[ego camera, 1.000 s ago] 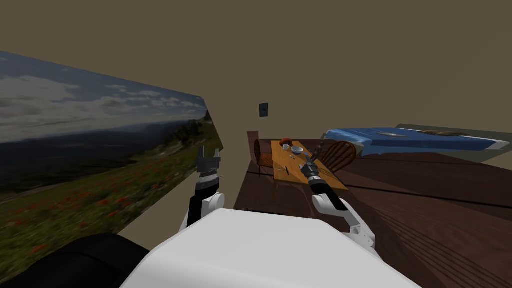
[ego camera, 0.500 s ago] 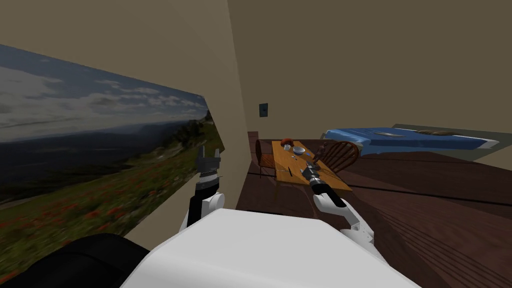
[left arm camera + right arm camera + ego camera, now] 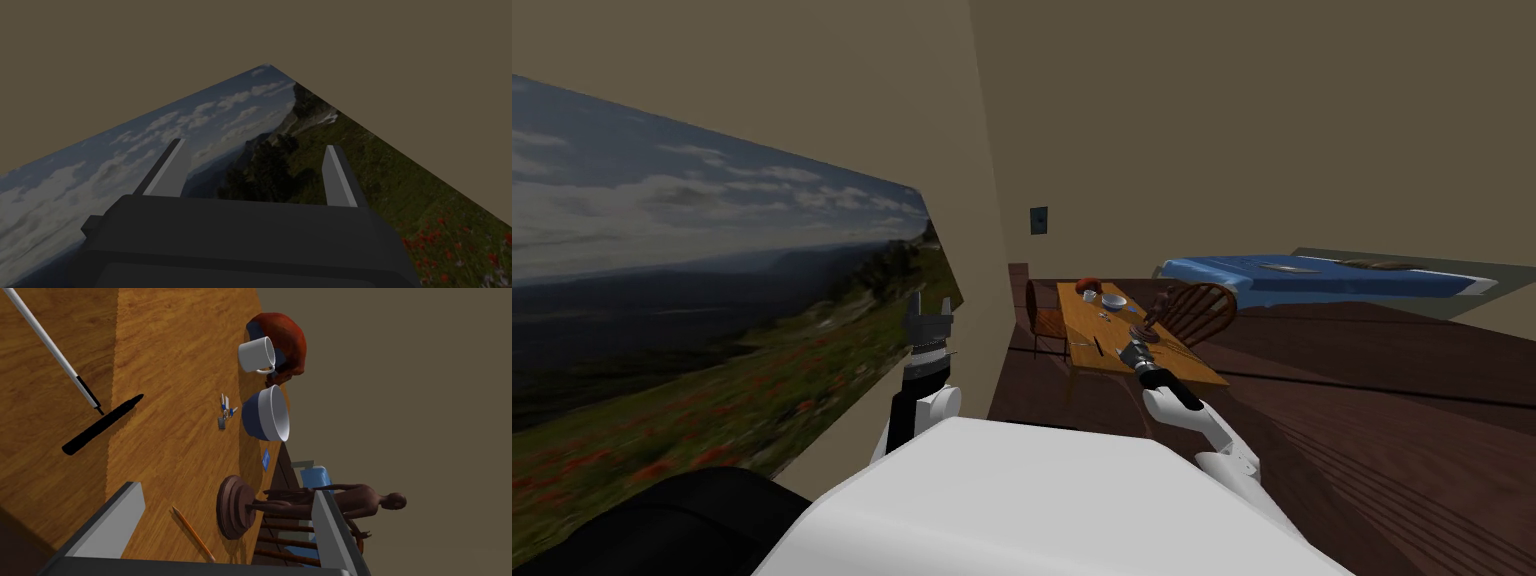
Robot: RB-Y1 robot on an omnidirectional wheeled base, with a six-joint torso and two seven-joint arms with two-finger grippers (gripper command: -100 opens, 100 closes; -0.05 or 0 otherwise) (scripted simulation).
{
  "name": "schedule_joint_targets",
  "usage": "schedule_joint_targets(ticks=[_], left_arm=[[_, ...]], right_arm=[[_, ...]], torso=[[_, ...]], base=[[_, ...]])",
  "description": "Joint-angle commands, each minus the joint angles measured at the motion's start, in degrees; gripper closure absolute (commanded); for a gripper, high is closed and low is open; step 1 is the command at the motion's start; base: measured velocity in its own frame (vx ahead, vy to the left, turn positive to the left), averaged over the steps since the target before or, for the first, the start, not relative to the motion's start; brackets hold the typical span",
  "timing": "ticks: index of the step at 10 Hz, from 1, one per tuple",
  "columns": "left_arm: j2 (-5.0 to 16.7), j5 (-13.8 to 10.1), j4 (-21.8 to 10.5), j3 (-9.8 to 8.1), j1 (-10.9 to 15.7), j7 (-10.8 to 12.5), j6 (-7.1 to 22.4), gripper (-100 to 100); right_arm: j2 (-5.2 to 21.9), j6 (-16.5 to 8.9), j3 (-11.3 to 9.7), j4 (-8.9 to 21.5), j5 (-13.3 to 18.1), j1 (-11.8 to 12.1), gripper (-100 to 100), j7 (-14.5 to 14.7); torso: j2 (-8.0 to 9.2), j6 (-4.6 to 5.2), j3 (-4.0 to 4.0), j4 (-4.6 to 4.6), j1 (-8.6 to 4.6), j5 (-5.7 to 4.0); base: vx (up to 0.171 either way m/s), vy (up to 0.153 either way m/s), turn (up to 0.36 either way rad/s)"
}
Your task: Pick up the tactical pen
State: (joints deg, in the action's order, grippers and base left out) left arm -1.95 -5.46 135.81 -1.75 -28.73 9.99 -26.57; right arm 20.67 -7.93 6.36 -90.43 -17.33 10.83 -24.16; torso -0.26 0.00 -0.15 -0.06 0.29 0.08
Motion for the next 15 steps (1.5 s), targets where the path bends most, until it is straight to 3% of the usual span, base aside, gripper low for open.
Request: schedule_joint_targets(ticks=[1,4,5,10,11,12,13,14,15], left_arm=[[0.0,0.0,0.0,0.0,0.0,0.0,0.0,0],[0.0,0.0,0.0,0.0,0.0,0.0,0.0,0],[0.0,0.0,0.0,0.0,0.0,0.0,0.0,0],[0.0,0.0,0.0,0.0,0.0,0.0,0.0,0],[0.0,0.0,0.0,0.0,0.0,0.0,0.0,0],[0.0,0.0,0.0,0.0,0.0,0.0,0.0,0],[0.0,0.0,0.0,0.0,0.0,0.0,0.0,0],[0.0,0.0,0.0,-0.01,0.0,0.0,0.0,0],[0.0,0.0,0.0,0.0,0.0,0.0,0.0,0]], right_arm=[[0.2,-2.6,0.4,1.4,-0.6,-0.7,-100,-1.0],[1.9,-7.5,1.0,6.5,-3.6,-3.2,-100,-4.9],[1.9,-7.8,1.0,7.8,-3.6,-3.2,-100,-4.9],[4.4,-15.1,1.7,15.9,-8.0,-6.9,-100,-10.9],[4.4,-15.9,1.7,17.0,-8.0,-6.9,-100,-10.9],[5.3,-17.4,1.9,20.0,-9.4,-8.2,-100,-13.0],[5.3,-18.5,1.9,20.0,-9.4,-8.2,-100,-13.0],[6.2,-19.9,2.1,22.9,-10.8,-9.4,-100,-15.0],[6.2,-21.1,2.1,22.9,-10.8,-9.4,-100,-15.0]], torso=[[0.0,0.0,0.0,0.0,0.0,0.0],[-0.02,0.0,-0.02,-0.01,-0.07,-0.01],[-0.1,-0.02,-0.05,-0.02,-0.05,-0.01],[-0.1,-0.01,-0.07,-0.03,-0.16,-0.02],[-0.15,-0.02,-0.08,-0.03,-0.16,-0.03],[-0.08,-0.01,-0.06,-0.03,-0.19,-0.03],[-0.1,0.0,-0.06,-0.02,-0.17,-0.03],[-0.1,-0.01,-0.06,-0.02,-0.19,-0.03],[-0.2,-0.02,-0.11,-0.04,-0.16,-0.03]], base=[[0.048,0.073,-0.019],[0.071,0.074,-0.019],[0.072,0.068,-0.007],[0.084,0.06,-0.011],[0.072,0.042,-0.001],[0.082,0.048,-0.003],[0.084,0.039,-0.006],[0.113,0.05,0.0],[0.095,0.035,0.0]])
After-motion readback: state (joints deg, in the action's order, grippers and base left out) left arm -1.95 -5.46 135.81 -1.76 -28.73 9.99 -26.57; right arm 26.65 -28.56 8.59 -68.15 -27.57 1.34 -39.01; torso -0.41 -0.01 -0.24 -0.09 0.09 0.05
